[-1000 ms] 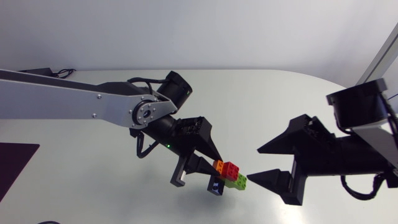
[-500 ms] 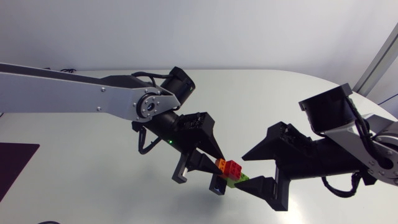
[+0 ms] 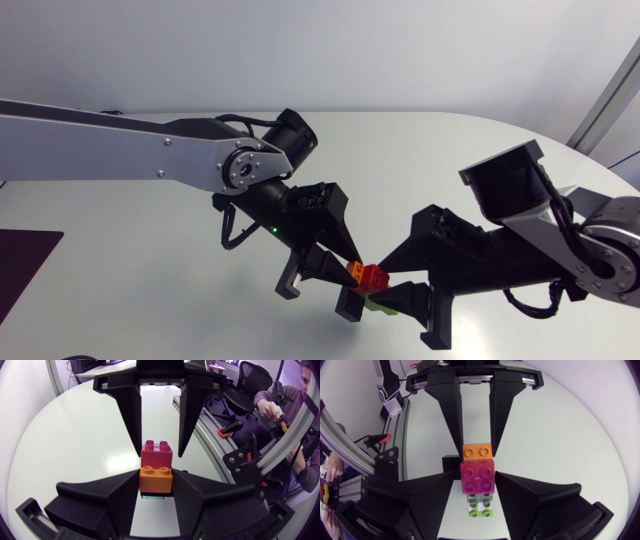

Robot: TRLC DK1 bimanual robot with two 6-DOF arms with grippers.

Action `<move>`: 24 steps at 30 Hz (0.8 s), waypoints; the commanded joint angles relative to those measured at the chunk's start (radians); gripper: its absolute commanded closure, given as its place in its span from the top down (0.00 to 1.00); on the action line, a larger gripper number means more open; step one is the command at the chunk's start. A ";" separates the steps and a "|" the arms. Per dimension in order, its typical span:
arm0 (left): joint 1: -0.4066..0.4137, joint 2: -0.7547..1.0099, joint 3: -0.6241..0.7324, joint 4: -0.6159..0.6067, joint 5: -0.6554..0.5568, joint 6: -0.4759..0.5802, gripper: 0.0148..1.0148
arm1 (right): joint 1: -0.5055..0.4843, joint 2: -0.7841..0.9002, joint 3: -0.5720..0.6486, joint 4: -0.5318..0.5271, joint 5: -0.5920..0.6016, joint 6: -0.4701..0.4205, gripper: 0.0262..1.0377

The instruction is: Disassemble duplo

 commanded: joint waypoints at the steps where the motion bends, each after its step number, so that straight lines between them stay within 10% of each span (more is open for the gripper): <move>1: -0.003 0.007 0.044 -0.017 0.016 0.006 0.29 | 0.018 0.013 -0.034 0.003 0.001 -0.008 0.38; 24: -0.012 -0.058 0.010 -0.086 0.001 0.066 0.29 | -0.005 0.025 0.070 -0.057 -0.081 0.026 0.24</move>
